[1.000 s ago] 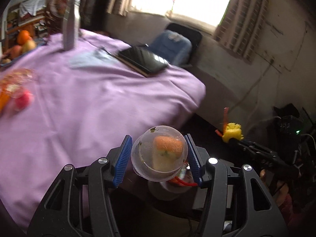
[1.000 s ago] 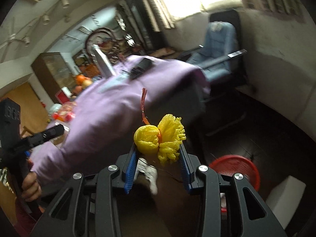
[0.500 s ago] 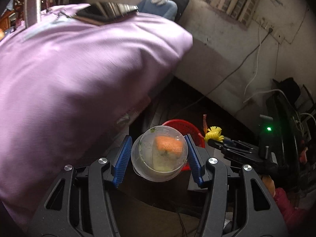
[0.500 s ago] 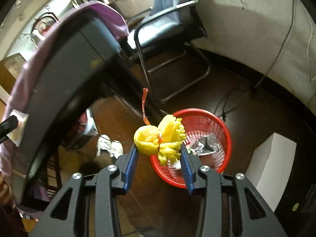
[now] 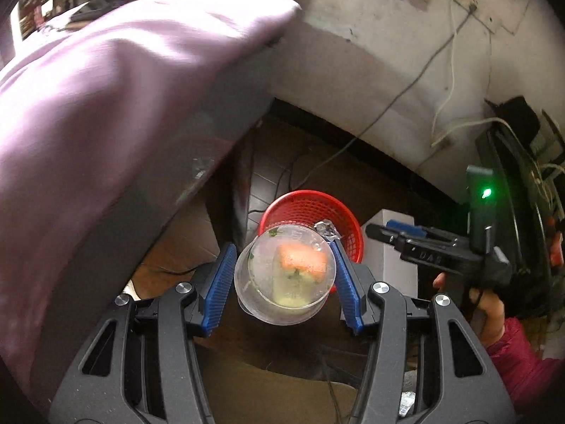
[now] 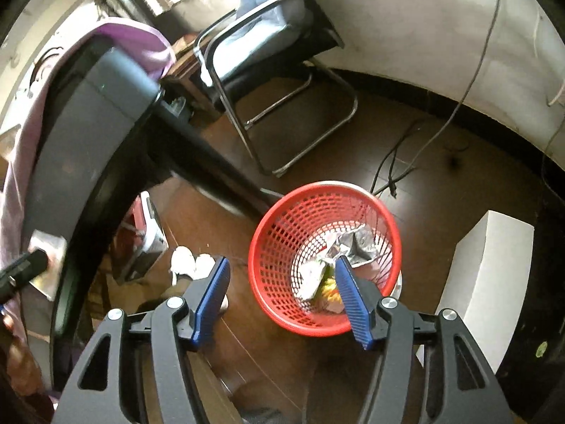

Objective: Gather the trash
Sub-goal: 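Carry the tub and pom-pom to the red wastebasket and open both grippers, then move both open grippers back over the remaining trash on the table, then grasp the red shredded ribbon with the left gripper while the right gripper grasps the clear patterned wrapper, then lift the red ribbon and clear wrapper and carry both toward the red wastebasket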

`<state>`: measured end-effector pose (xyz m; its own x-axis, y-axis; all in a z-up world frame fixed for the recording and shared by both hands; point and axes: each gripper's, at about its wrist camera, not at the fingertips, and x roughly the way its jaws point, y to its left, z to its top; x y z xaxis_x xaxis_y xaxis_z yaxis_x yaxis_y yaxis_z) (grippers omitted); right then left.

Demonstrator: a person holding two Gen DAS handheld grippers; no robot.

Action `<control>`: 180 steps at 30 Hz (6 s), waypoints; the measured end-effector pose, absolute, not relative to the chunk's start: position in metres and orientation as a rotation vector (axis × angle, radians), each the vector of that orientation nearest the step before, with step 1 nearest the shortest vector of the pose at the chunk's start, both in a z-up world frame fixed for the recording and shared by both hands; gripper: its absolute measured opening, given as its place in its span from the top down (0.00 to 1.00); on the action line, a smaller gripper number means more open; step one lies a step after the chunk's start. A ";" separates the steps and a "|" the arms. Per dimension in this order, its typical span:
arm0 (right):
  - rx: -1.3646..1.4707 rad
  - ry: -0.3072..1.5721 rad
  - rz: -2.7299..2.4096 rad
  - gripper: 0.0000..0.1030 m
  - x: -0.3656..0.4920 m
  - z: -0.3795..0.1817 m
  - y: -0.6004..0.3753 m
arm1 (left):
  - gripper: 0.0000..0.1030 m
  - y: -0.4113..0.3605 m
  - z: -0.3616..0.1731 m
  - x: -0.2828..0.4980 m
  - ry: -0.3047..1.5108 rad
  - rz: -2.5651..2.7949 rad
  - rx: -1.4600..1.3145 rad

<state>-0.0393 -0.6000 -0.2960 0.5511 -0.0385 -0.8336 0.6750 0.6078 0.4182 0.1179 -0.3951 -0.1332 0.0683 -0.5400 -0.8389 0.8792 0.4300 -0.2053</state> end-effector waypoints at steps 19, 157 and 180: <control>0.917 0.822 -0.562 0.40 -0.083 -0.298 -0.633 | 0.16 -0.500 -0.159 0.090 1.031 -1.173 0.536; 0.483 0.761 0.310 0.81 0.449 -0.059 -0.282 | 0.59 0.008 -0.006 0.428 0.784 -0.340 -0.117; 0.462 0.539 0.291 0.82 0.203 0.005 -0.349 | 0.59 -0.037 0.022 0.263 0.661 -0.503 -0.097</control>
<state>0.2028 -0.3494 0.0046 0.8214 0.3815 -0.4240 -0.1443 0.8582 0.4926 0.2631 -0.0373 0.0223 0.6750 -0.4762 -0.5636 0.4159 0.8765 -0.2424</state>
